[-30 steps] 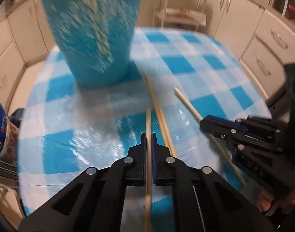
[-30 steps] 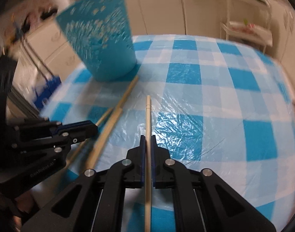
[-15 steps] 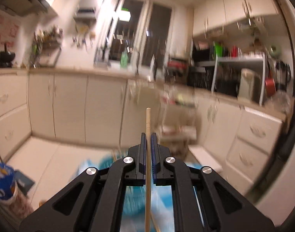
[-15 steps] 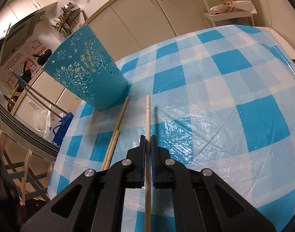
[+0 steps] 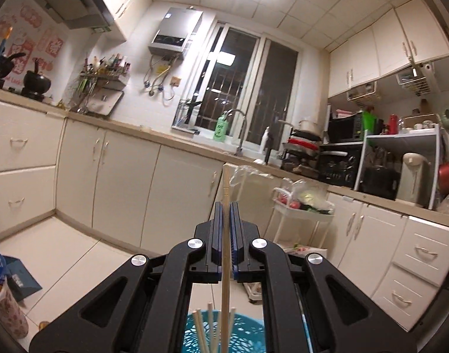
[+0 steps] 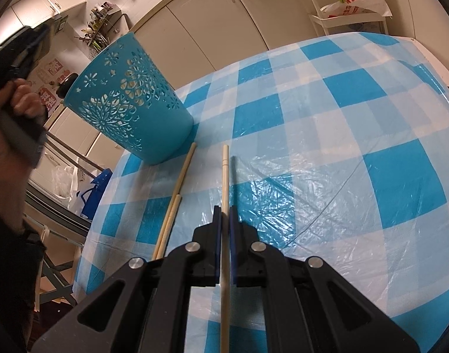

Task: Organize utensils
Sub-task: 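Lower the left gripper's chopstick into the teal cup and open, then carry the right gripper's chopstick over the teal cup and open to drop it, then lower the right gripper onto a loose chopstick beside the cup, then close the left gripper on a chopstick while the right gripper holds its chopstick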

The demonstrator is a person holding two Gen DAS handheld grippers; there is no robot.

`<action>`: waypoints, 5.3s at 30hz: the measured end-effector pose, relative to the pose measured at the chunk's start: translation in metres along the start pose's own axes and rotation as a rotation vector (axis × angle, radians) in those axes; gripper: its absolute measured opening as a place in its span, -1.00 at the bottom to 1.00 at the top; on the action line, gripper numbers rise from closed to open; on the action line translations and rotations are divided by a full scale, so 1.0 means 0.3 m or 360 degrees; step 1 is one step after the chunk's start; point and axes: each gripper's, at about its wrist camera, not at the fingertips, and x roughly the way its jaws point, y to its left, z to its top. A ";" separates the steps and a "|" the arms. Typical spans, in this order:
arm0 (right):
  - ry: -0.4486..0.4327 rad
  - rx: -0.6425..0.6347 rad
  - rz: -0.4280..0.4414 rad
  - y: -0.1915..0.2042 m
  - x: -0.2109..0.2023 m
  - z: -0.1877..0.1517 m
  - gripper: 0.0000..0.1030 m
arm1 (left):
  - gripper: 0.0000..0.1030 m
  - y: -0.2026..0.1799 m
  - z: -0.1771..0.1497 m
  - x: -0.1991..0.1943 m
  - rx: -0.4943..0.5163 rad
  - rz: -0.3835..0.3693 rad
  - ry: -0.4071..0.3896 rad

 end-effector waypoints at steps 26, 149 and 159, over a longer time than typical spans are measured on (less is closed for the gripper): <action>-0.0083 0.0042 0.0081 -0.018 -0.043 0.007 -0.88 | 0.33 0.059 -0.152 -0.223 0.0128 0.0187 0.0146; 0.0060 -0.0392 -0.0356 0.141 -0.049 -0.085 -0.56 | -0.86 -0.092 -0.678 -0.383 0.0182 0.0101 0.1401; 0.0064 -0.0504 -0.0460 0.137 -0.019 -0.085 -0.87 | -0.86 -0.134 -0.735 -0.280 0.0383 0.0095 0.1462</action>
